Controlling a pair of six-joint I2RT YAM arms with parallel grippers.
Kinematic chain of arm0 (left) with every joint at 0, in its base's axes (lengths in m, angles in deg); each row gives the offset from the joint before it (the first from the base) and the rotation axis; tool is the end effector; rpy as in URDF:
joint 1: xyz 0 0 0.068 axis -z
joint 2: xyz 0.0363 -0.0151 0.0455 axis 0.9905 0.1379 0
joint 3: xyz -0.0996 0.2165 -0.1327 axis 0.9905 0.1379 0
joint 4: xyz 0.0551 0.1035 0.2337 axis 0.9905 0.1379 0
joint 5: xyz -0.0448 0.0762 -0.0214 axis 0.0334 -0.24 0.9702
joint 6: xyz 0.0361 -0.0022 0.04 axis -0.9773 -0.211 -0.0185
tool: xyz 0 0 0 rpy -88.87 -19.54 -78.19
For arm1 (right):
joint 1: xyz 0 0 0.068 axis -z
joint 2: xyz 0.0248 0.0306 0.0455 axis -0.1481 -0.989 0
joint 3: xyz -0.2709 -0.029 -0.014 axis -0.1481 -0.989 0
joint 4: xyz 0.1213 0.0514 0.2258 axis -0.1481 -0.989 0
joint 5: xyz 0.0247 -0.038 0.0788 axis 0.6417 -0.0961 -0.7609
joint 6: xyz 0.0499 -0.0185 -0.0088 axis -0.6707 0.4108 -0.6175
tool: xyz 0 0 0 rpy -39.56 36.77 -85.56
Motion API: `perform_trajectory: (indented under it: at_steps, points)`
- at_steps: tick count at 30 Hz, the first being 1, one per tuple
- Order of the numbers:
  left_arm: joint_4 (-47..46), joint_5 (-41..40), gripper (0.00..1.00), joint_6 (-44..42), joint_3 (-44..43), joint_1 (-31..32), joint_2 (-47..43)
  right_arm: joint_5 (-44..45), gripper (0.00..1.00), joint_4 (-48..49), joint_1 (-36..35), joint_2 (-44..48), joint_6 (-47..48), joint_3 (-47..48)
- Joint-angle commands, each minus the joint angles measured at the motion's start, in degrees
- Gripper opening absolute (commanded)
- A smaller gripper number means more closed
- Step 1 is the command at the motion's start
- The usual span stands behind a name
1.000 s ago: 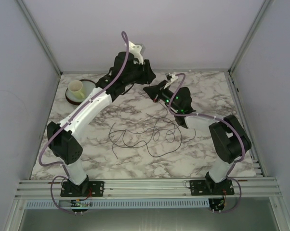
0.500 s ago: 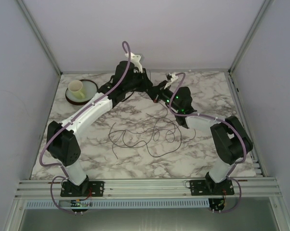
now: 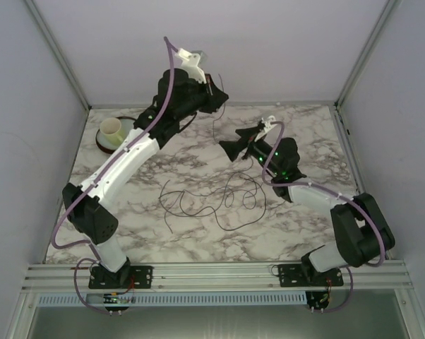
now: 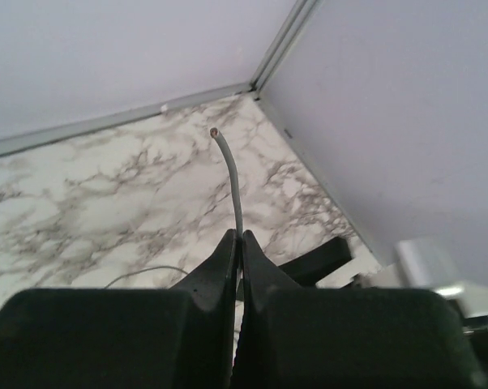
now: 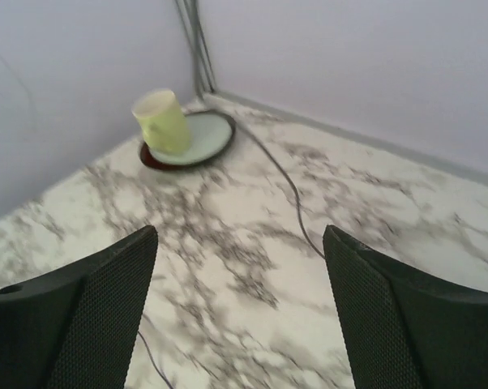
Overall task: Zip-tie the wires
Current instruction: Pick up the cable at the center of the board, then straighten the cable at the center of the board.
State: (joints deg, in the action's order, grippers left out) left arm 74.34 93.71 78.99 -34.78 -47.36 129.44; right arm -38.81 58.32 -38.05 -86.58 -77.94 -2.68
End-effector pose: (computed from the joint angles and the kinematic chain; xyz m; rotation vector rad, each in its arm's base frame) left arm 0.3359 -0.2388 0.4439 0.2929 1.6712 -0.8744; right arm 0.2750 0.1705 0.2841 -0.4034 1.4385 1.0029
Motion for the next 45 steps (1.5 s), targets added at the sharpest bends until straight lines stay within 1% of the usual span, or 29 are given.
perform_trajectory:
  at_steps: [1, 4, 6, 8, 11, 15, 17, 19, 21, 22, 24, 27, 31, 34, 37, 39, 42, 45]
  points:
    - [-1.16, 3.97, 0.0, 2.08, -3.83, 0.07, -0.5, -1.1, 0.85, 2.84, 0.92, -0.28, 9.69, -3.52]
    - [-1.32, 6.6, 0.0, 3.76, -4.82, 0.09, -0.22, -2.95, 0.88, 2.39, 1.36, -3.65, 13.02, -1.9]
    - [-1.42, 7.43, 0.0, 4.55, -4.92, 0.13, -0.5, -3.39, 0.89, 0.6, 1.76, -7.48, 15.4, 0.9]
    - [-1.55, 7.56, 0.0, 4.92, -4.93, 0.17, -0.96, -5.27, 0.9, -0.75, 2.44, -11.03, 15.46, 4.63]
    - [-1.51, 7.09, 0.0, 4.96, -4.91, 0.16, -1.62, -8.64, 0.9, -1.94, 2.29, -15.31, 14.62, 7.54]
    - [-1.47, 6.86, 0.0, 5.22, -5.28, 0.16, -2.14, -7.56, 0.88, -1.93, 1.72, -19.44, 13.55, 8.63]
    - [-1.44, 6.93, 0.0, 5.27, -5.72, 0.14, -2.38, -7.21, 0.79, -1.24, 1.92, -20.86, 12.84, 8.98]
    - [-0.74, 6.41, 0.0, 5.12, -6.46, 0.03, -2.76, -7.41, 0.64, -1.6, 2.23, -21.63, 12.13, 9.49]
    - [0.33, 4.75, 0.0, 4.37, -7.36, -0.19, -3.61, -7.1, 0.47, -3.05, 2.59, -21.3, 12.01, 9.81]
    - [0.61, 3.95, 0.0, 4.03, -7.49, -0.34, -4.34, -6.73, 0.39, -4.19, 2.92, -20.78, 12.06, 9.68]
    - [1.19, 2.36, 0.0, 3.42, -7.4, -0.88, -5.91, -4.82, 0.26, -6.72, 3.75, -19.04, 12.39, 8.88]
    - [2.37, -0.31, 0.0, 2.29, -6.86, -2.03, -8.85, -0.94, 0.13, -10.04, 5.11, -15.12, 13.1, 6.86]
    - [3.6, -4.44, 0.0, 0.92, -4.3, -4.15, -14.44, 4.03, 0.01, -16.27, 5.87, -7.82, 14.18, 4.76]
    - [4.63, -7.5, 0.0, 0.42, -1.09, -6.46, -18.63, 5.83, 0.0, -22.59, 5.86, -2.72, 13.89, 4.26]
    - [3.31, -8.08, 0.0, 1.49, 4.04, -8.1, -22.7, 7.68, 0.0, -29.44, 5.79, 3.39, 12.29, 3.3]
    - [2.7, -8.23, 0.0, 2.17, 7.73, -8.32, -25.04, 10.4, 0.0, -34.89, 5.73, 8.45, 11.12, 2.72]
    - [2.25, -10.3, 0.0, 2.66, 13.74, -8.43, -28.79, 16.6, 0.0, -46.16, 5.75, 16.33, 9.41, 3.56]
    - [0.88, -12.56, 0.0, 4.84, 21.3, -8.44, -33.33, 21.01, 0.0, -58.18, 5.74, 22.73, 8.42, 6.86]
